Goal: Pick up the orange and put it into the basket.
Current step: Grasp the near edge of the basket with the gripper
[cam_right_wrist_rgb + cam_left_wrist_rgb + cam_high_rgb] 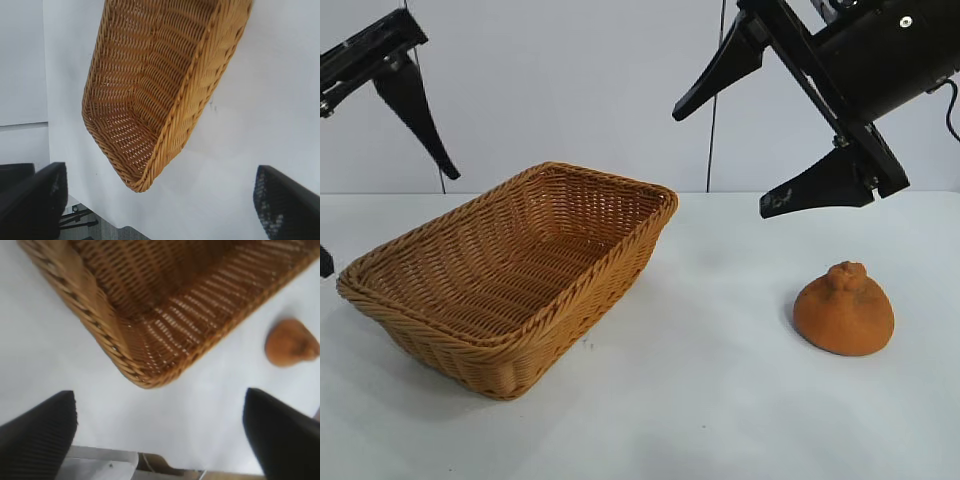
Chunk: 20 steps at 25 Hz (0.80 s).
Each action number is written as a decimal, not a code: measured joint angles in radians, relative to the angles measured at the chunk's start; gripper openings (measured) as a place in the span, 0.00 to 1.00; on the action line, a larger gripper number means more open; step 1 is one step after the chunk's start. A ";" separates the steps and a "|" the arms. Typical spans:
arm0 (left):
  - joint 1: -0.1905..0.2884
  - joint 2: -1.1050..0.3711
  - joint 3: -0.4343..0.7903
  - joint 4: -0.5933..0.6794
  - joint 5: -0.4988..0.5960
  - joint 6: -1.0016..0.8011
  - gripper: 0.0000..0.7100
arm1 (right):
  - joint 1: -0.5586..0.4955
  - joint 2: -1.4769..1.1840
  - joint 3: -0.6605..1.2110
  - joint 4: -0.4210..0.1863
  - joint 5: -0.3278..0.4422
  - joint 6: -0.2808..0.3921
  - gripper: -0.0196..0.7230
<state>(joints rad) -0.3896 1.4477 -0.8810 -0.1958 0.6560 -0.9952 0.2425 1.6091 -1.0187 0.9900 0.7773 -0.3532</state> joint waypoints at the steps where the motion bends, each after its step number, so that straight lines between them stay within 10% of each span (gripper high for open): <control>1: -0.008 0.000 0.002 0.047 -0.018 -0.066 0.90 | 0.000 0.000 0.000 0.000 0.000 0.000 0.96; 8: -0.013 0.000 0.006 0.293 -0.053 -0.365 0.90 | 0.000 0.000 0.000 0.000 0.000 0.000 0.96; 20: -0.013 0.173 0.007 0.254 -0.124 -0.348 0.90 | 0.000 0.000 0.000 0.000 0.000 0.000 0.96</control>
<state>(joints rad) -0.4029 1.6205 -0.8742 0.0577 0.5325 -1.3434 0.2425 1.6091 -1.0187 0.9900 0.7773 -0.3532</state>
